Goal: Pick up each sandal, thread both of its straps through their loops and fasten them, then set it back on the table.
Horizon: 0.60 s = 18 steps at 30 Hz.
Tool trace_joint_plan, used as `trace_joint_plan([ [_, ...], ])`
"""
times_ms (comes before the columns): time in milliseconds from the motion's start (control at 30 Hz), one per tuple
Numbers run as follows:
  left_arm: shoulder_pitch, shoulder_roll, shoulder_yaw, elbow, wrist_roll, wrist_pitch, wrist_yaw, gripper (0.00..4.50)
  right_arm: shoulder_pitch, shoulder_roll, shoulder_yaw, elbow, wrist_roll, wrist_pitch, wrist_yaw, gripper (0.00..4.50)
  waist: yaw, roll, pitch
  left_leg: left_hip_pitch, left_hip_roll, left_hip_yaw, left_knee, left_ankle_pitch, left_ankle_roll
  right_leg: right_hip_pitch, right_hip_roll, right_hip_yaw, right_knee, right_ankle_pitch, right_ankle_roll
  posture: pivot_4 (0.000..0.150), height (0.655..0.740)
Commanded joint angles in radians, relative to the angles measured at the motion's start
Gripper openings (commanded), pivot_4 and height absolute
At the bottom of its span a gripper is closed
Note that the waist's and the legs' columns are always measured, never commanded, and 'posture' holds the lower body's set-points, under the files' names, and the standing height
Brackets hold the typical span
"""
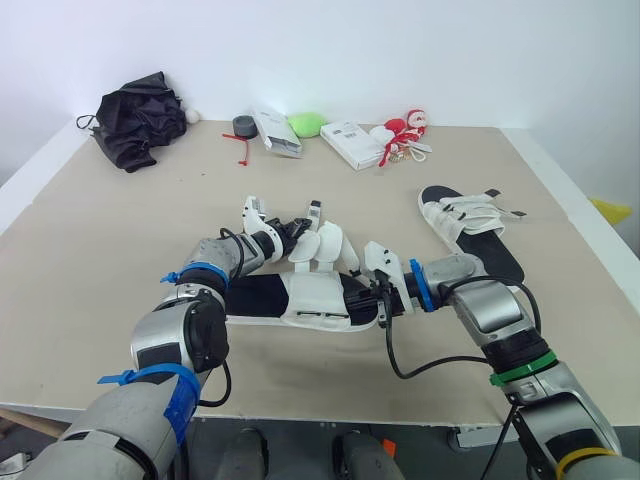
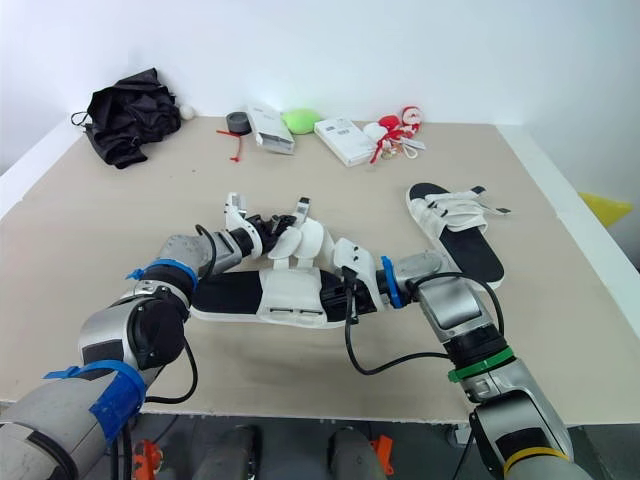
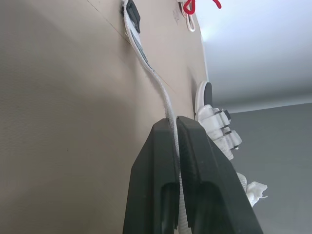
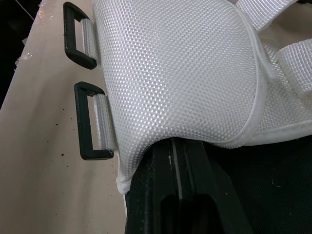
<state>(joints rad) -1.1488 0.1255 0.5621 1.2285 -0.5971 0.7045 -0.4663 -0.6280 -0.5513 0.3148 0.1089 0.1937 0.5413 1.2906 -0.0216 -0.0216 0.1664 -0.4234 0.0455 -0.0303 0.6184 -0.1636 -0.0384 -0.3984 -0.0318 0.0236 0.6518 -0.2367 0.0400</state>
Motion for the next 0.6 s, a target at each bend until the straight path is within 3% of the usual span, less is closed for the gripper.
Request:
trace_joint_plan([
  [33,-0.001,-0.003,-0.032,-0.083,-0.001,0.003,-0.092,0.21,0.04,-0.004,0.059,0.017,-0.016,0.03,0.012,0.0,0.0,0.0,0.0,0.0,0.0,0.0,0.0,0.0,0.0,0.0,0.0,0.0,0.0,0.0,0.0,0.15,0.74],
  [167,0.048,-0.016,-0.076,-0.312,-0.062,0.079,-0.233,0.21,0.046,-0.006,0.059,0.009,-0.014,0.033,0.011,0.0,-0.002,0.0,0.0,-0.001,0.0,0.0,-0.001,0.0,-0.001,-0.001,0.0,0.0,0.0,-0.001,-0.001,0.15,0.74],
  [333,0.327,-0.038,-0.237,-0.907,-0.158,0.19,-0.353,0.21,0.058,-0.015,0.057,0.0,-0.01,0.035,0.013,0.0,-0.009,0.001,0.0,0.0,0.001,0.001,-0.002,-0.003,-0.006,-0.001,0.0,0.003,0.0,-0.003,0.0,0.15,0.74],
  [467,0.489,-0.018,-0.334,-1.172,-0.174,0.159,-0.386,0.21,0.063,-0.022,0.057,-0.003,-0.007,0.034,0.016,0.0,-0.006,0.0,0.0,0.0,0.001,0.002,-0.001,-0.005,-0.01,-0.001,0.001,0.005,0.0,-0.004,-0.001,0.15,0.74],
  [600,0.667,0.078,-0.471,-1.402,-0.13,0.041,-0.537,0.21,0.064,-0.026,0.061,-0.007,-0.005,0.035,0.022,0.0,-0.004,0.001,0.0,0.001,0.001,0.003,0.0,-0.005,-0.01,0.0,0.001,0.005,0.0,-0.005,0.0,0.15,0.74],
])
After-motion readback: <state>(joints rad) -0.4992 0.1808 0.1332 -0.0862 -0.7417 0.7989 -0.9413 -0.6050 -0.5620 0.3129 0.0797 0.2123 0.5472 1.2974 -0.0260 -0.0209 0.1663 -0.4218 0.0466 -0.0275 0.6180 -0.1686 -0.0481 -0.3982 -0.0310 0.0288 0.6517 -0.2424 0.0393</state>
